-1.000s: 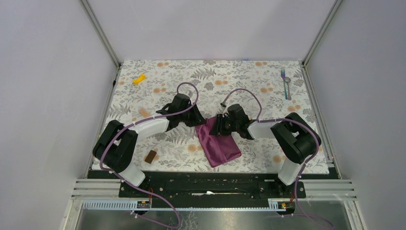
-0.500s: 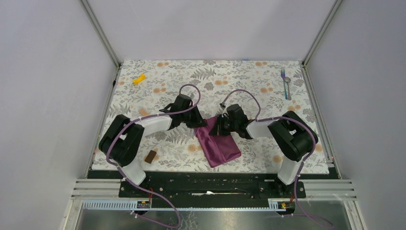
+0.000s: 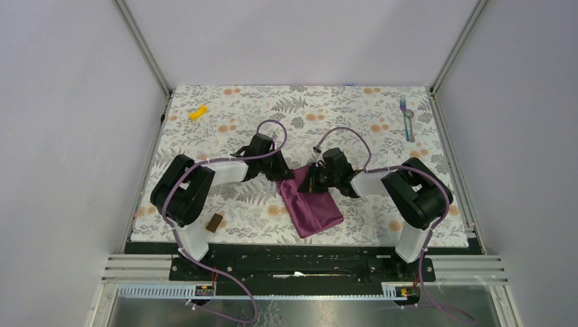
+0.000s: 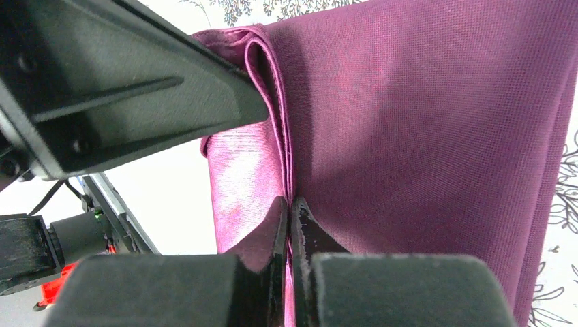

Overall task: Fold the napkin into a case and place the utensils inside
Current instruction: Smooth out the 2/3-rectangle-folded napkin at the center of the board.

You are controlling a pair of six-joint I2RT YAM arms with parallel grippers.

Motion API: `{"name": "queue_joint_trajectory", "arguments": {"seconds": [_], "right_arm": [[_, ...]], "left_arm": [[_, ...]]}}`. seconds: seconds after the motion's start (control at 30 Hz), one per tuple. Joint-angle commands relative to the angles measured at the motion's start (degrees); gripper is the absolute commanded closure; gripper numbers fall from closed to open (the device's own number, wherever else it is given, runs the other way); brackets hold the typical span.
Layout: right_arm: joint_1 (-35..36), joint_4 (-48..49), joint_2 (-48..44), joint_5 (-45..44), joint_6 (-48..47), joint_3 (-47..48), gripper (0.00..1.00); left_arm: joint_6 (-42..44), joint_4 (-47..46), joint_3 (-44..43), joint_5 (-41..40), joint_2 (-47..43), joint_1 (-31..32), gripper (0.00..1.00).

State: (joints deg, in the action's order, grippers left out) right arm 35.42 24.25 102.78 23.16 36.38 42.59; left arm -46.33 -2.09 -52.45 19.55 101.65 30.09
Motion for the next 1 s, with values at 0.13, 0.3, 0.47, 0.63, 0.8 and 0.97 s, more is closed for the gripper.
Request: {"name": "queue_joint_trajectory", "arguments": {"seconds": [0.13,0.3,0.47,0.63,0.8,0.97], "right_arm": [[-0.33,-4.28,-1.72,-1.57,-0.82,2.30,0.92],[-0.35,-12.04,-5.81,-1.20,-4.06,5.15,0.72],[-0.34,-20.30,-10.45,0.04,-9.06,8.57,0.51],[-0.29,-19.47,-9.18,7.43,-9.66,10.55,0.39],[0.47,-8.86,-3.98,18.57,-4.12,10.50,0.51],[1.06,-3.70,0.79,22.78,-2.26,10.95,0.60]], "left_arm": [[1.41,-5.59,-0.64,2.19,4.84,-1.26,0.87],[1.86,-6.70,0.34,3.04,6.29,-1.26,0.88],[2.77,-6.49,0.52,3.91,6.66,-1.26,0.89],[3.62,-5.63,0.59,4.27,6.15,-1.26,0.90],[3.71,-5.28,0.33,4.21,6.46,-1.26,0.90],[3.27,-4.97,0.16,4.05,7.18,-1.26,0.90]]}}
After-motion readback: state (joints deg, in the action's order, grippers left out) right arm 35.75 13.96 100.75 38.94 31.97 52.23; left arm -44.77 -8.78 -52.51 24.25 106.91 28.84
